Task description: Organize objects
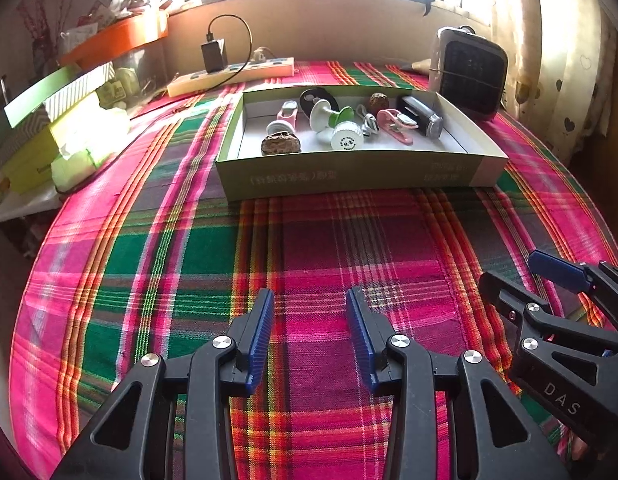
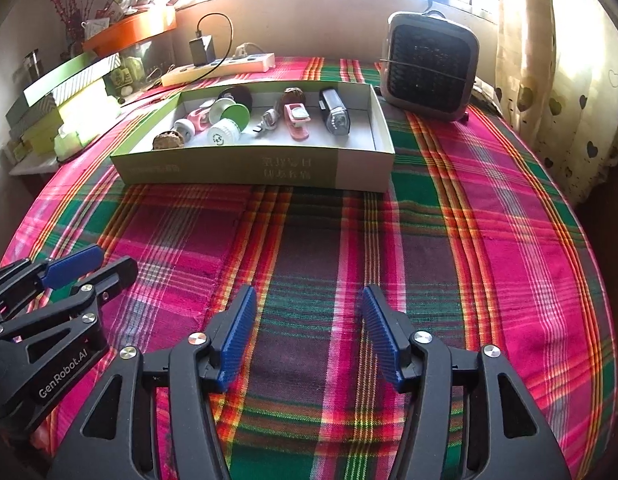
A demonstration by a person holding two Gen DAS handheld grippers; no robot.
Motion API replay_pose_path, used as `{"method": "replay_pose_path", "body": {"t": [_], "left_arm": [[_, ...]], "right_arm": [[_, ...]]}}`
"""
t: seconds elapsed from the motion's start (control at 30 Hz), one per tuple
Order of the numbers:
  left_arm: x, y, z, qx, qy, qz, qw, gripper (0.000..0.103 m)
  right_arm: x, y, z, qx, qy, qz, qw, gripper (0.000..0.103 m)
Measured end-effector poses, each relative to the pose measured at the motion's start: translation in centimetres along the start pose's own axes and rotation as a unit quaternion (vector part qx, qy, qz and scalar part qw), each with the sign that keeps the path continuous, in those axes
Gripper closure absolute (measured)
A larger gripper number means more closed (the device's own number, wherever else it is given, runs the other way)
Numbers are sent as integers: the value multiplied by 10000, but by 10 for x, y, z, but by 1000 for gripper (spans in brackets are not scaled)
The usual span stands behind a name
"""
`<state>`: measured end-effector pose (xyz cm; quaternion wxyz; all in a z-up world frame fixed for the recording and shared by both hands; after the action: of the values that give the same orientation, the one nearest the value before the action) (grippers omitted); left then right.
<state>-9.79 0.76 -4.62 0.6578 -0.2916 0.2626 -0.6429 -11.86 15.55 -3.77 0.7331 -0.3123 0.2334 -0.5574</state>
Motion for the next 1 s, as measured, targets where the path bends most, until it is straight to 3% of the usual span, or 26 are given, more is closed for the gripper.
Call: {"method": "replay_pose_path", "body": {"t": [0.23,1.0], "left_arm": [[1,0,1,2,-29,76,10000,67],[2,2,1,-51,-29,79,10000,66]], "right_arm": [[-2,3,1,34,86,-44,9999,36],[0,4,-1,54,75,-19,10000,31]]}}
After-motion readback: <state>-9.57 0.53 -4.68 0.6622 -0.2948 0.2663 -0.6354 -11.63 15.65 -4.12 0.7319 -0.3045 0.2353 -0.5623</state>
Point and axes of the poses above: each gripper's, at about its wrist camera, not at the fingertips, and z roughly against the way its jaws point, x to its left, y to its underside, the point moved 7 cm from there along -z, roughly the way its jaws point, and after that the axes turned 7 degrees about -x, right-handed, at the moved point
